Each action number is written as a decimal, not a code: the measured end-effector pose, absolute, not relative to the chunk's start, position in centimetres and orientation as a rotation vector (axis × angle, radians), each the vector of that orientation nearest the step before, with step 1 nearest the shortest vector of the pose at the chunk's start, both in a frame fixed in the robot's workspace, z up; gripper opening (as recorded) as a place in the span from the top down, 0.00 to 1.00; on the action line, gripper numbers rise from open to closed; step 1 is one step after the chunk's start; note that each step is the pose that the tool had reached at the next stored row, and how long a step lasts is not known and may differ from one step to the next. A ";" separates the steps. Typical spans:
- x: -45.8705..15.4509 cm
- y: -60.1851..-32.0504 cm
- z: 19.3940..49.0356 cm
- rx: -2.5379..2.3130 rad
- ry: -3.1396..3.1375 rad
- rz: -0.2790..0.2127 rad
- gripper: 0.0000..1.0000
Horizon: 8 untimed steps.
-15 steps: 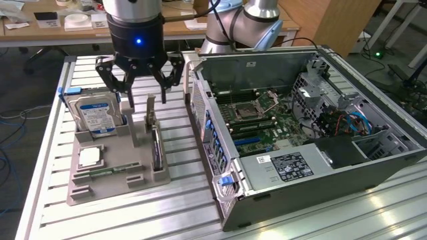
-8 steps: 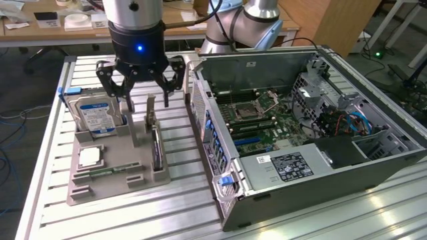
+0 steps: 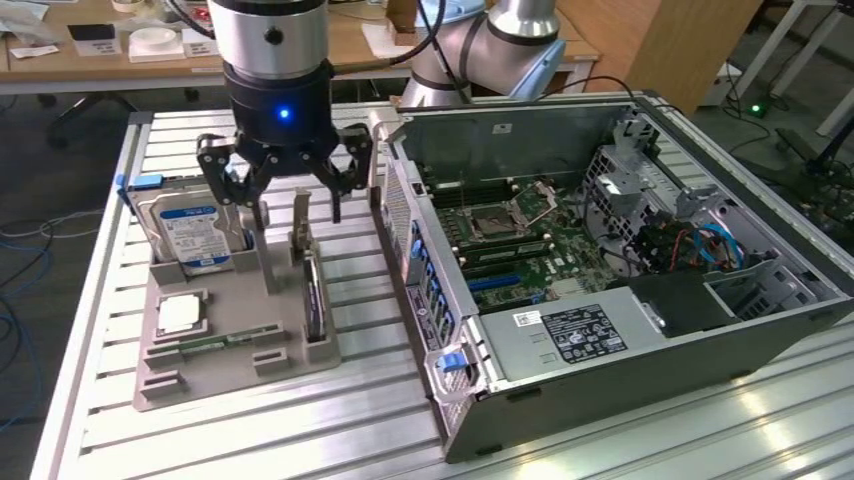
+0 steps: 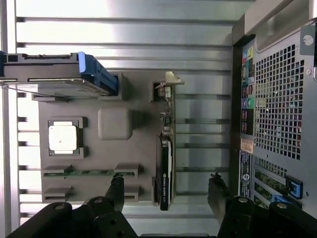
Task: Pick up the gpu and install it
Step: 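Pick up the gpu and move the gpu toward the slot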
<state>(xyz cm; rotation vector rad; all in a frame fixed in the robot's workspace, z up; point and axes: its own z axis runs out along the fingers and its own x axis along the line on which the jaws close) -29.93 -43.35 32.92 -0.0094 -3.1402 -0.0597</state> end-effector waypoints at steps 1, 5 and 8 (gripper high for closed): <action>-29.9 -43.4 32.7 -0.007 -3.140 -0.059 0.22; -29.9 -43.4 32.0 -0.002 -3.140 -0.059 0.22; -29.9 -43.3 31.5 -0.002 -3.140 -0.059 0.22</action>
